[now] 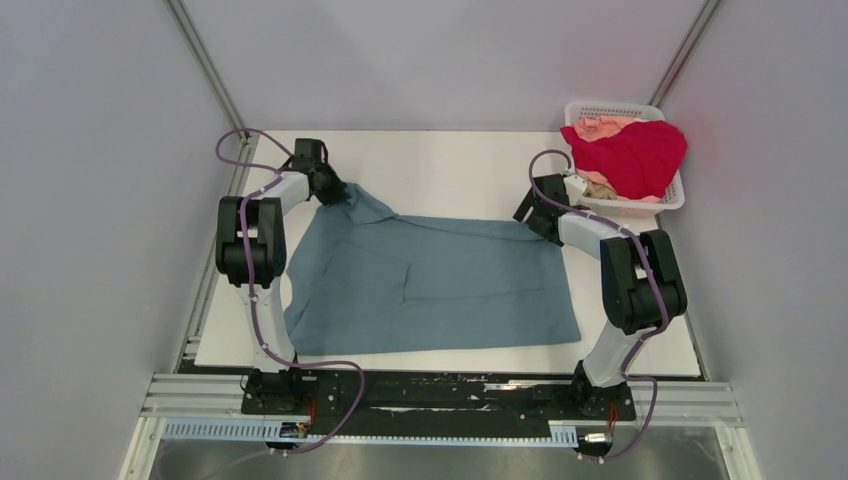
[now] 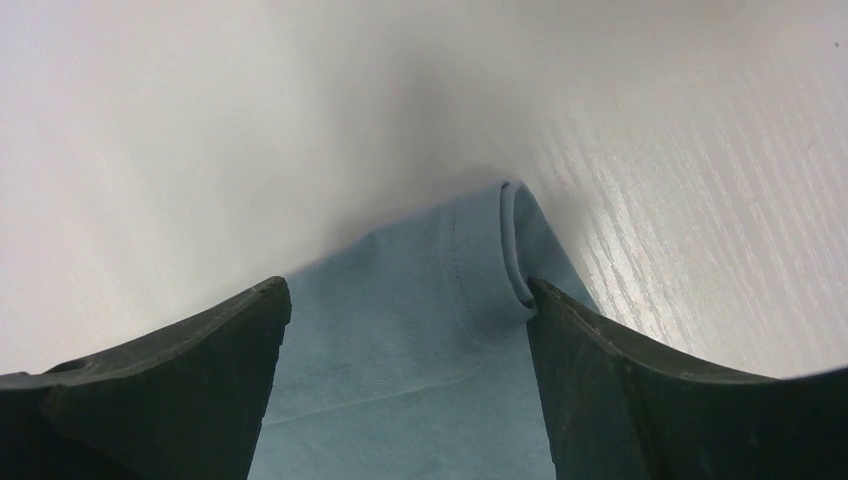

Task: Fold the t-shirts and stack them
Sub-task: Grab the side of the flattened tshirt furthest away from the robot with both arms

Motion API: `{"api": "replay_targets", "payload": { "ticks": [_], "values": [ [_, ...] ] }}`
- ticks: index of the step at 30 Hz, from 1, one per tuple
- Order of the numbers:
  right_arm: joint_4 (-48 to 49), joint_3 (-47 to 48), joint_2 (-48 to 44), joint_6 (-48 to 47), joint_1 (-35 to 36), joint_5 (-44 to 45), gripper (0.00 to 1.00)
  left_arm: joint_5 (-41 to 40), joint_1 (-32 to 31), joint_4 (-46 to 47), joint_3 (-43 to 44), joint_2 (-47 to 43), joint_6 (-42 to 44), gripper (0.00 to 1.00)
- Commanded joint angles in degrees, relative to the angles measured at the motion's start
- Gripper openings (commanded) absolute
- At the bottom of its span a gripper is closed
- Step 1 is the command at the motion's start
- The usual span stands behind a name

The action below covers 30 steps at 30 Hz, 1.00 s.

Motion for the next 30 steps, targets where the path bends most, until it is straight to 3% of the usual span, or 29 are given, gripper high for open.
{"api": "replay_targets", "payload": {
  "ticks": [1, 8, 18, 23, 30],
  "values": [
    [2.7, 2.68, 0.15, -0.91, -0.11, -0.03, 0.85, 0.02, 0.04, -0.91, 1.72, -2.7, 1.15, 0.0],
    [2.64, 1.68, 0.91, 0.23, -0.15, -0.72, 0.7, -0.71, 0.02, -2.3, 2.54, -2.73, 1.92, 0.0],
    [2.04, -0.12, -0.36, 0.98, -0.13, 0.73, 0.13, -1.68, 0.02, -3.26, 1.34, -5.48, 2.51, 0.0],
    [1.04, -0.43, -2.0, -0.29, -0.22, 0.57, 0.0, -1.84, 0.04, -3.32, -0.87, -8.67, 2.64, 0.0],
    [-1.11, -1.32, -7.52, -3.92, -0.19, 0.53, 0.0, -3.27, 0.0, -4.1, -7.78, -17.26, 2.23, 0.0]
  ]
}}
